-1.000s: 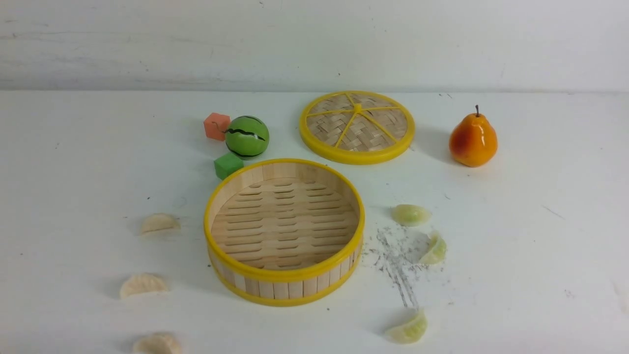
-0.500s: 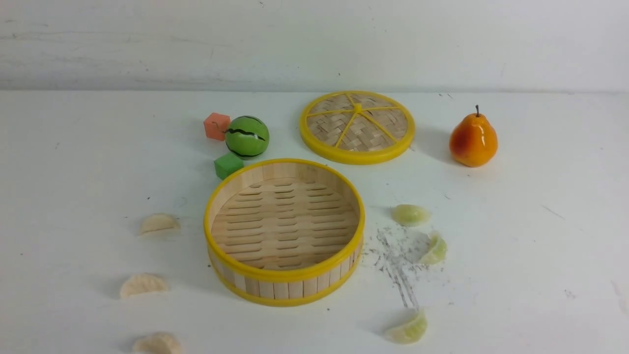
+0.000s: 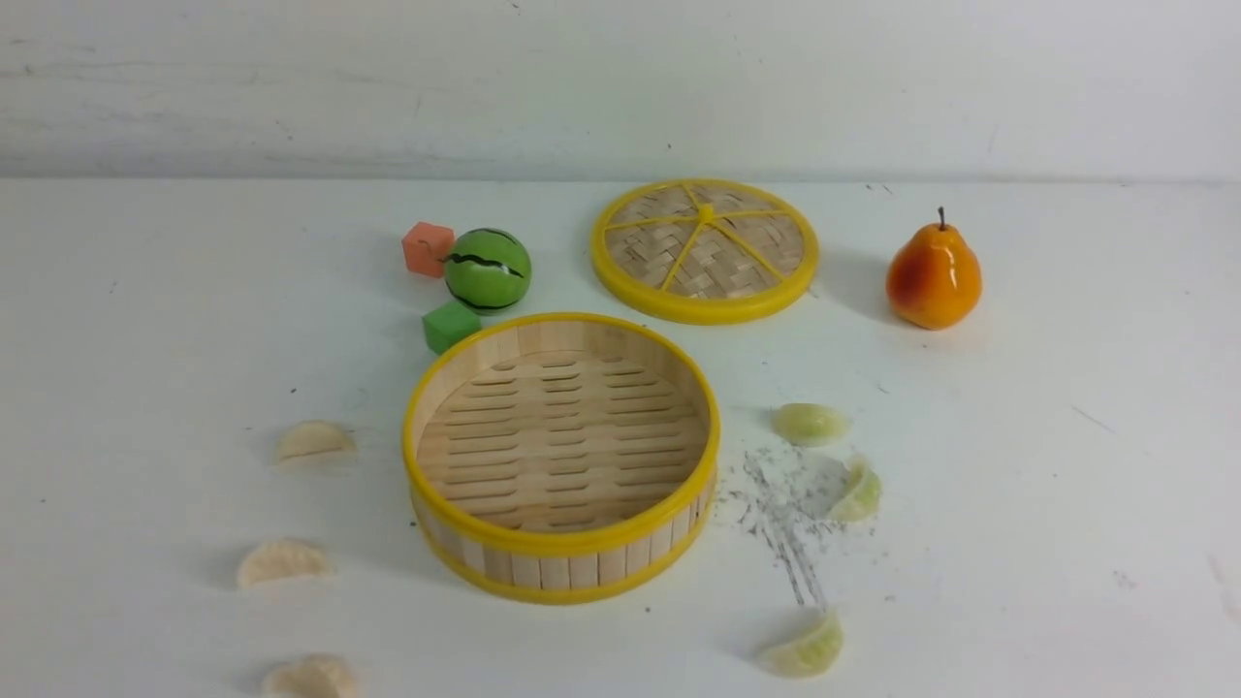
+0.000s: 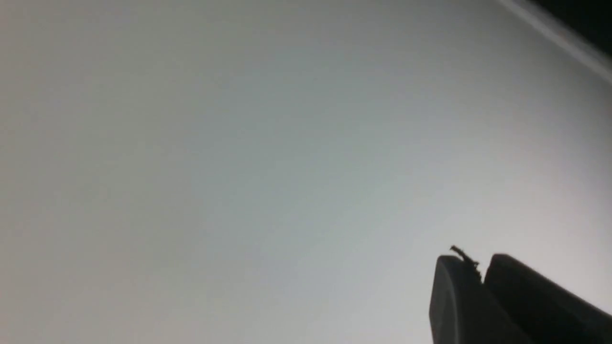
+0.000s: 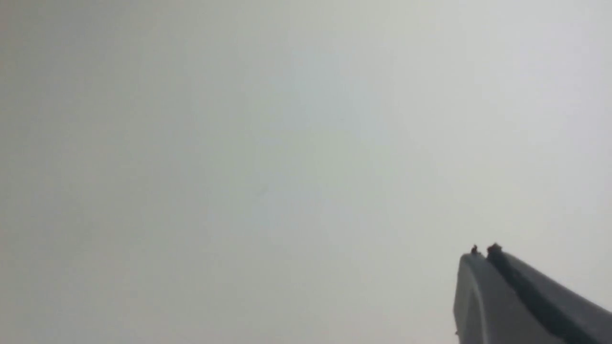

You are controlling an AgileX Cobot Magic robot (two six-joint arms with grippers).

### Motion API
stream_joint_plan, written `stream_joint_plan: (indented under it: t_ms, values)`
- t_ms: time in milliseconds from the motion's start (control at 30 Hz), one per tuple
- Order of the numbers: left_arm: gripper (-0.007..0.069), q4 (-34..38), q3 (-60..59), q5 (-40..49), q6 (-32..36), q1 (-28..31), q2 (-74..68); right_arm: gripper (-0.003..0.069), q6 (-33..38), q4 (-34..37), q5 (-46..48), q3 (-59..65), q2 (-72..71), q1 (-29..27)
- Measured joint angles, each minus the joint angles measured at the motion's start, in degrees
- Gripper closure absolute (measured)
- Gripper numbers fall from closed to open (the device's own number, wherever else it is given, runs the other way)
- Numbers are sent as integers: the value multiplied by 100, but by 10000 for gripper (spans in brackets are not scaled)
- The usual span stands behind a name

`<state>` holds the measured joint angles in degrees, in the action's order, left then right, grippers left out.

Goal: Put the dumplings into the steamer on the white table.
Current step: 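Reach for and grasp a dumpling on the table with the left gripper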

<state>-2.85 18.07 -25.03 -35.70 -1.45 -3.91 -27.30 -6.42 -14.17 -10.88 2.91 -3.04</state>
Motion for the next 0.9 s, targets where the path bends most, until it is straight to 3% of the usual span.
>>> stream_joint_plan:
  t_ms: [67,100,200,400,500,633,733,900]
  values:
    - [545,-75,312,617,36,0,-324,669,339,15,423,-259,246,0]
    - [542,-226,617,1446,141,0,-781,664,732,20,956,-483,589,0]
    - [538,-315,747,2334,224,0,-1447,663,1148,20,1960,-821,1266,0]
    - [533,-264,745,3182,76,0,-2490,663,1400,187,3618,-1368,2518,0]
    - [533,-32,806,3677,-81,-57,-3178,663,1890,642,4755,-1761,3332,0]
    - [572,116,1198,4647,262,-507,-4035,663,3247,1734,5635,-2052,4182,0]
    - [636,285,1684,5317,830,-909,-4715,663,4322,2994,5665,-2107,4620,0]
    - [638,672,2584,6070,1532,-1206,-5964,663,6597,5030,5662,-2120,5116,0]
